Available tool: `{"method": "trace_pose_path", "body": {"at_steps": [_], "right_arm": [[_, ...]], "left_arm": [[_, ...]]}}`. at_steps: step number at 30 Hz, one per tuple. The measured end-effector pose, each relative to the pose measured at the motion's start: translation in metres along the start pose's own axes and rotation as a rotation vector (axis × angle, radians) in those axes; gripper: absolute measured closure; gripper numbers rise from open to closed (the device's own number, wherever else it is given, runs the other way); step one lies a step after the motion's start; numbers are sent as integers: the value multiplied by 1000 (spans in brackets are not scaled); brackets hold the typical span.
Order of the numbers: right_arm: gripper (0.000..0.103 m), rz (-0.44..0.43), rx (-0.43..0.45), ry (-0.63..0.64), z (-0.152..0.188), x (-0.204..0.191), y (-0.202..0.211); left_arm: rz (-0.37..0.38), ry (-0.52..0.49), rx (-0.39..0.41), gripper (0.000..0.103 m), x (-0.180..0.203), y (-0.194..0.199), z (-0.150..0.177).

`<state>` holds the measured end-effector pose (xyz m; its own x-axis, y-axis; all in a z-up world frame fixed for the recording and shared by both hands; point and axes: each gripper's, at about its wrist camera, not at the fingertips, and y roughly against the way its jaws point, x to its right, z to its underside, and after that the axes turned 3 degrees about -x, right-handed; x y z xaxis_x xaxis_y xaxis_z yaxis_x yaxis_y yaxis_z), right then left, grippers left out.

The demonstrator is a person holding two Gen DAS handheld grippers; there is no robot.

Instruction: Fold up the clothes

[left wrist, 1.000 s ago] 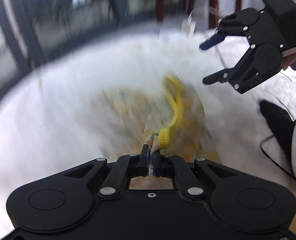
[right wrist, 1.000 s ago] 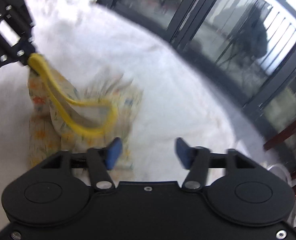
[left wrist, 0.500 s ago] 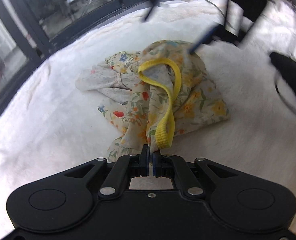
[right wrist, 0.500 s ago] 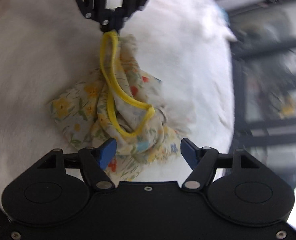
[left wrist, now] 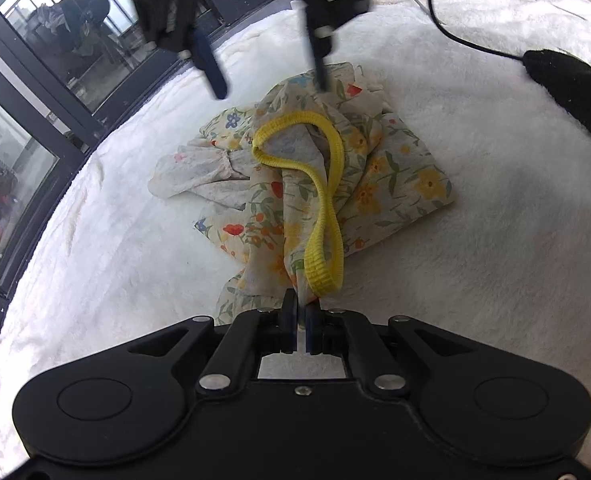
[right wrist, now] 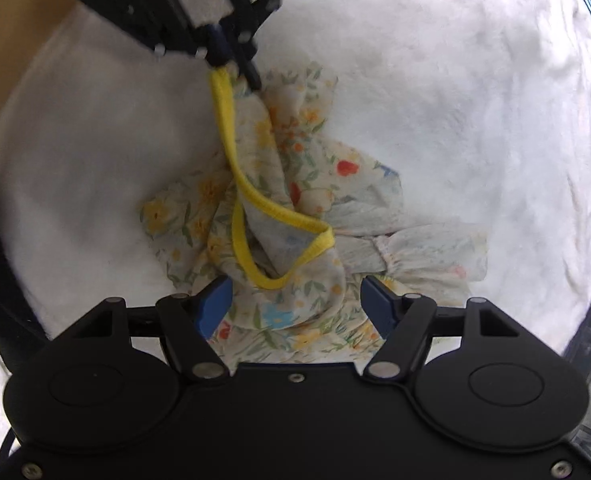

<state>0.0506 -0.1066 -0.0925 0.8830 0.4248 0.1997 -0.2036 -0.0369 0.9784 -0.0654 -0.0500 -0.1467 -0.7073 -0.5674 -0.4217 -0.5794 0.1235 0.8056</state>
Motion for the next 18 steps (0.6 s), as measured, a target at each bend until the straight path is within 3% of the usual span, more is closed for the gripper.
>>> {"method": "trace_pose_path", "body": {"at_steps": [4, 6, 8, 13, 18], "right_arm": [[29, -14, 7, 4, -5, 16, -16], [44, -49, -16, 11, -9, 20, -39], [100, -54, -34, 2, -11, 23, -50], [99, 41, 40, -59, 3, -4, -19], [99, 219, 180, -104, 20, -71, 32]], "left_arm": [[-10, -25, 2, 99, 3, 0, 3], [-12, -25, 2, 99, 3, 0, 4], [-16, -18, 3, 99, 1, 0, 4], [-36, 21, 16, 99, -8, 3, 5], [-67, 18, 89, 99, -13, 14, 3]]}}
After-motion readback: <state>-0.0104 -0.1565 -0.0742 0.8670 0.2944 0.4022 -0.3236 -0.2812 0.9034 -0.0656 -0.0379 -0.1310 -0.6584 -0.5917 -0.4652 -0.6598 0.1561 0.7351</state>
